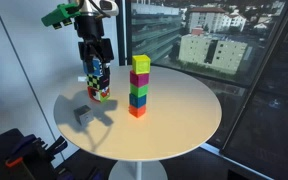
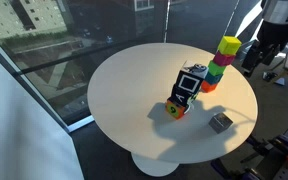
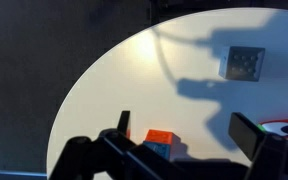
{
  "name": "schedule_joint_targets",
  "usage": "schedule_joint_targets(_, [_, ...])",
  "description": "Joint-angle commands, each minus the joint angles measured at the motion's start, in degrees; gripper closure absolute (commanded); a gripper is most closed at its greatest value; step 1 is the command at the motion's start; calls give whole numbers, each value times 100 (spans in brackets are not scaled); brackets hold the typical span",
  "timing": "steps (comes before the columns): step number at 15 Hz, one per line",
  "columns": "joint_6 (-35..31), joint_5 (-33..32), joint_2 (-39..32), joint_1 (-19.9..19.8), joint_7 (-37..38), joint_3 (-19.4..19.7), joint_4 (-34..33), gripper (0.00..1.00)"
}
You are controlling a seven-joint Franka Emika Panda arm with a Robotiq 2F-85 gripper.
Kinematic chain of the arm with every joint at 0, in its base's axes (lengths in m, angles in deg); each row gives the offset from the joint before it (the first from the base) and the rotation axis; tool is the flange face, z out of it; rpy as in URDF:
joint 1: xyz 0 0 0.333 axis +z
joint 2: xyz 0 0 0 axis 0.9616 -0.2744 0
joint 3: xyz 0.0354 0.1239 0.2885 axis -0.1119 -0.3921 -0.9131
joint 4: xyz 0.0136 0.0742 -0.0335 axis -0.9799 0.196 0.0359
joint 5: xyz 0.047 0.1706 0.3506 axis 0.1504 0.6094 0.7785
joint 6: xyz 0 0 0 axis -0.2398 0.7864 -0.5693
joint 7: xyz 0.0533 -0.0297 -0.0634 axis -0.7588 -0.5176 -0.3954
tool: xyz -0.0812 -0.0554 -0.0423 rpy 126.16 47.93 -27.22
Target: Put the grey block on top of the yellow block
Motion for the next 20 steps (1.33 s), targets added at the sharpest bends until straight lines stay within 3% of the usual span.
schedule_joint_targets(1, [14, -24, -1, 86, 22, 81, -11, 0])
schedule_joint_targets(7, [14, -24, -1, 86, 22, 81, -13, 0])
schedule_joint_targets(20, [-502, 620, 49, 360, -668, 311, 477, 0])
